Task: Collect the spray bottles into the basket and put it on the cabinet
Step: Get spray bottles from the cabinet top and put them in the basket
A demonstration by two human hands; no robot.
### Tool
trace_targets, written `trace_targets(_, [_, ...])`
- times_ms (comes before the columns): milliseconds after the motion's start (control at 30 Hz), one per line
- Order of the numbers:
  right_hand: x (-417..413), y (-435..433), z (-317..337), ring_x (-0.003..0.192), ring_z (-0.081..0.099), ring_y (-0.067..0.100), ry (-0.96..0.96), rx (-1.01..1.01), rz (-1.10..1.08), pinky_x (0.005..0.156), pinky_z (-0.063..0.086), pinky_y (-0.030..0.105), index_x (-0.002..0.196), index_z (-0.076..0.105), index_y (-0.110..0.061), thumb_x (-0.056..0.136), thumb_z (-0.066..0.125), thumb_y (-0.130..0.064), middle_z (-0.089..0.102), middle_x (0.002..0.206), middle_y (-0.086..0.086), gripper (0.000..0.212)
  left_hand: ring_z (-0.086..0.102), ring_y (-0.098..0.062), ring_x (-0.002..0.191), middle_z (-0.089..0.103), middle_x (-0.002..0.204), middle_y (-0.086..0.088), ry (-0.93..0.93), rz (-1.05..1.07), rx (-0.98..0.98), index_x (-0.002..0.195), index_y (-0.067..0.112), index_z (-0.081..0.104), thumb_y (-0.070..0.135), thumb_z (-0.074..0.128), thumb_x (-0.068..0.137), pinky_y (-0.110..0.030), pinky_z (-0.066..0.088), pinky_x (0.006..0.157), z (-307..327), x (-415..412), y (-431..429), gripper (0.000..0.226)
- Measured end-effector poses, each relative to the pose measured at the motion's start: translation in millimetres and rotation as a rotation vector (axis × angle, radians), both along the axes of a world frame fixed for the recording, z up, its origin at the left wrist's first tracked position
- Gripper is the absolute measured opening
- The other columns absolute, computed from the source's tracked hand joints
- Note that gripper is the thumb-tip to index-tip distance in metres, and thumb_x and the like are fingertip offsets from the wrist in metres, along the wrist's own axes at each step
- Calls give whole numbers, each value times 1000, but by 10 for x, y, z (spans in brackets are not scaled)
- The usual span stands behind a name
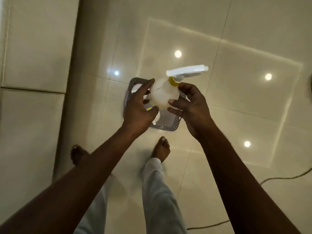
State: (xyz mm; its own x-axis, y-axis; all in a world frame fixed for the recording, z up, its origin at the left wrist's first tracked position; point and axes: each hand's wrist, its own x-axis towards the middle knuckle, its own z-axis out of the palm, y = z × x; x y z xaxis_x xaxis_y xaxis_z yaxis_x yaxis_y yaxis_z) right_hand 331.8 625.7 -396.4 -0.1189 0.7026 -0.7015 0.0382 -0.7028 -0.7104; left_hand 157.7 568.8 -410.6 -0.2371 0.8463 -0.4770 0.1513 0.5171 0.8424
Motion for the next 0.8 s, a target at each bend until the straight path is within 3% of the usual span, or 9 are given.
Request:
trace_targets(133, [330,-5,-456,129,67,26,-152,-12,27,103,59,59,141,60,-9,80,77,15,69,137,2,69,66,-13,122,69,133,3,-108,60,-74,139,16,63,-15,62,81,-21,57,97,-453,426,128,67])
trace_targets(267, [451,-2,-889,125,66,17,-228,-11,73,110,56,54,142,60,-9,76,78,19,69,134,2,74,71,-4,100,75,102,17,-228,177,-229,108,31,73,-10,59,84,-19,57,85,-850,557,262,49])
trace_targets(367, [416,52,-1198,129,64,25,-262,55,147,112,54,51,145,57,-6,71,80,20,66,141,10,82,69,-8,88,77,86,10,-318,264,-354,80,31,79,2,56,85,-25,58,86,-1126,517,380,38])
trace_targets(433, [356,88,-1407,135,60,30,-295,108,223,114,51,52,145,56,-6,69,83,17,63,144,13,85,63,-18,94,71,90,0,-326,293,-421,78,28,75,1,53,92,-34,54,94,-1327,468,453,38])
trace_targets(500, [293,132,-1637,137,59,32,-309,131,279,116,48,54,145,56,-4,68,84,16,63,145,16,84,58,-22,94,66,86,-5,-317,300,-474,72,24,74,4,53,95,-36,50,91,-1515,416,510,37])
trace_targets(600, [200,204,-1969,135,60,31,-309,132,370,115,49,52,147,55,-1,69,84,15,65,143,17,84,56,-24,90,60,79,-6,-318,327,-562,76,16,63,9,56,94,-38,48,87,-1746,339,578,20])
trace_targets(733, [125,217,-2332,137,57,25,-303,147,447,113,51,31,151,52,-4,72,85,13,60,148,9,87,61,-24,93,61,94,-10,-285,317,-628,96,13,58,12,59,97,-39,54,96,-1972,308,647,2])
trace_targets(800, [106,220,-2488,138,56,23,-290,188,472,115,48,31,152,51,-1,74,87,11,59,151,14,87,58,-19,86,59,95,-7,-270,270,-646,114,10,57,12,57,99,-36,54,93,-2055,315,682,15])
